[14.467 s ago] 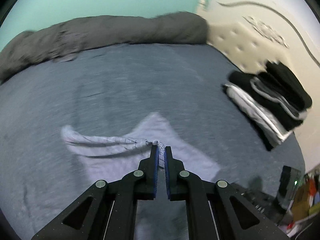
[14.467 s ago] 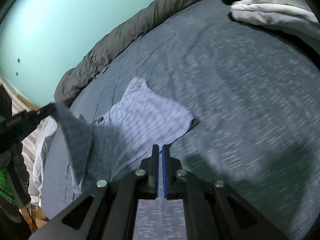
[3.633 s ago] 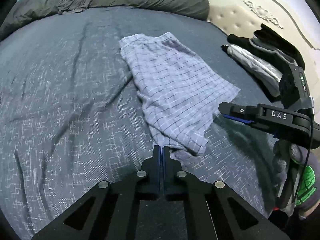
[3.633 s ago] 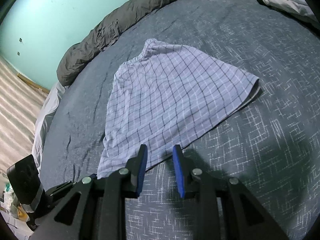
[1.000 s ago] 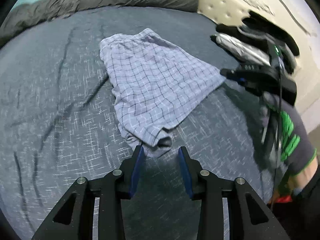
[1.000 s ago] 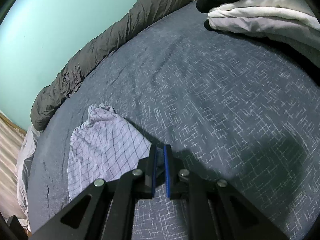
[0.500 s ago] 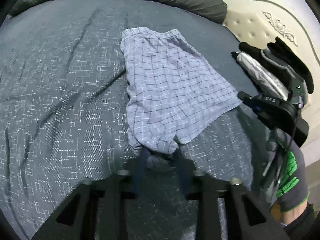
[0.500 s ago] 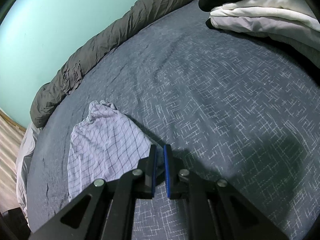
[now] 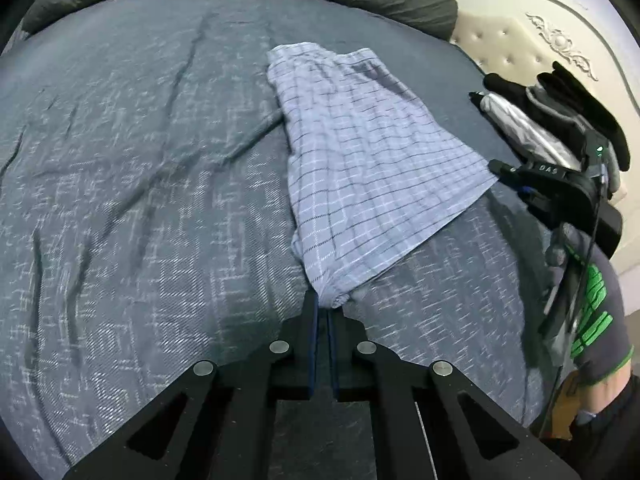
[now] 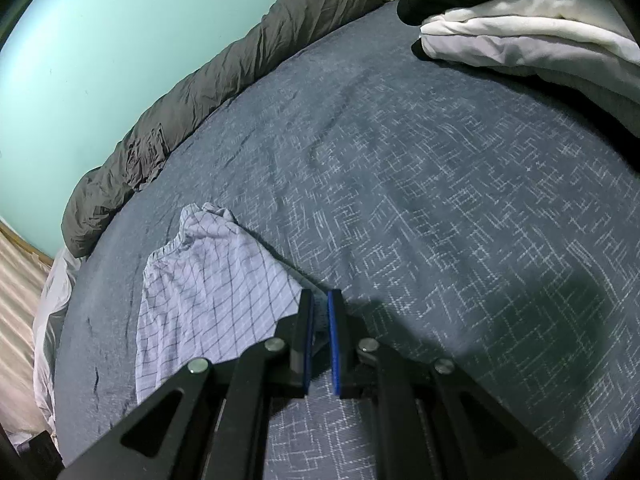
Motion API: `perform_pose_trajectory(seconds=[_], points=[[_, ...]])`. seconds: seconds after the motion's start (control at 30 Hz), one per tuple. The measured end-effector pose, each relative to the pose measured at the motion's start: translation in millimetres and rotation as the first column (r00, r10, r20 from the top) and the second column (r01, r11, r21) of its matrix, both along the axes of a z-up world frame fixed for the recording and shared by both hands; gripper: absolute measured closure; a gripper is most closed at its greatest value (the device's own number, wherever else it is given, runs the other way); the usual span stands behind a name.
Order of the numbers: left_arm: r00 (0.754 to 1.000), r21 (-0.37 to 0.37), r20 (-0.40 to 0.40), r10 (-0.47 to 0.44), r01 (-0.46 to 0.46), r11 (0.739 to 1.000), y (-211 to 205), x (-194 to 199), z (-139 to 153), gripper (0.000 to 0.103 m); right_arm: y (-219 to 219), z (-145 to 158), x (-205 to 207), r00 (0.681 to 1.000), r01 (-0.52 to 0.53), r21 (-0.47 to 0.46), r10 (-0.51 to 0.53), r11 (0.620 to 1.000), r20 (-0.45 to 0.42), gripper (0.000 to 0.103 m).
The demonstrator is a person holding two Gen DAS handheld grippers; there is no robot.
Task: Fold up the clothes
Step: 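Open the left tool and move it to the shorts leg edge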
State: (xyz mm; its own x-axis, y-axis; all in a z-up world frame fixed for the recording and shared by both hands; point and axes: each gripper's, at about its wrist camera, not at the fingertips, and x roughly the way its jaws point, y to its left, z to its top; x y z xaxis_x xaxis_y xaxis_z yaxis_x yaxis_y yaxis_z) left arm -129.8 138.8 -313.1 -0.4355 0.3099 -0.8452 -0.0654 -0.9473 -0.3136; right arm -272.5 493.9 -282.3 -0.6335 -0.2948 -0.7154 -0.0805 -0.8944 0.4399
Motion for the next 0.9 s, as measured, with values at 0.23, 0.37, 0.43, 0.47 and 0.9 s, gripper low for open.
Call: perform_pose_trajectory(seconds=[0.23, 0.37, 0.43, 0.47, 0.9], points=[[1.000, -0.021, -0.028, -0.007, 0.006, 1.000, 0.9, 3.1, 6.0, 0.100, 1.8, -3.9, -1.0, 1.000, 0.006, -0.014, -0.006, 1.000, 0.018, 0.097], [0.996, -0.019, -0.083, -0.026, 0.025, 1.000, 5.7, 3.3, 21.9, 0.100, 1.4, -2.3, -0.5, 1.000, 0.003, -0.016, -0.002, 1.000, 0.014, 0.097], [0.996, 0.015, -0.084, -0.027, 0.029, 0.999, 6.9, -1.8, 25.0, 0.098, 2.9, -2.2, -0.6, 1.000, 0.006, -0.019, -0.006, 1.000, 0.013, 0.097], [0.997, 0.031, -0.079, -0.026, 0.028, 0.999, 6.8, -5.2, 24.5, 0.095, 3.8, -2.5, -0.6, 1.000, 0.008, -0.022, -0.008, 1.000, 0.013, 0.097], [0.995, 0.106, -0.103, -0.013, 0.024, 0.994, 10.4, -38.6, 31.4, 0.075, 4.7, -5.0, -0.3, 1.000, 0.009, -0.029, -0.009, 1.000, 0.017, 0.097]])
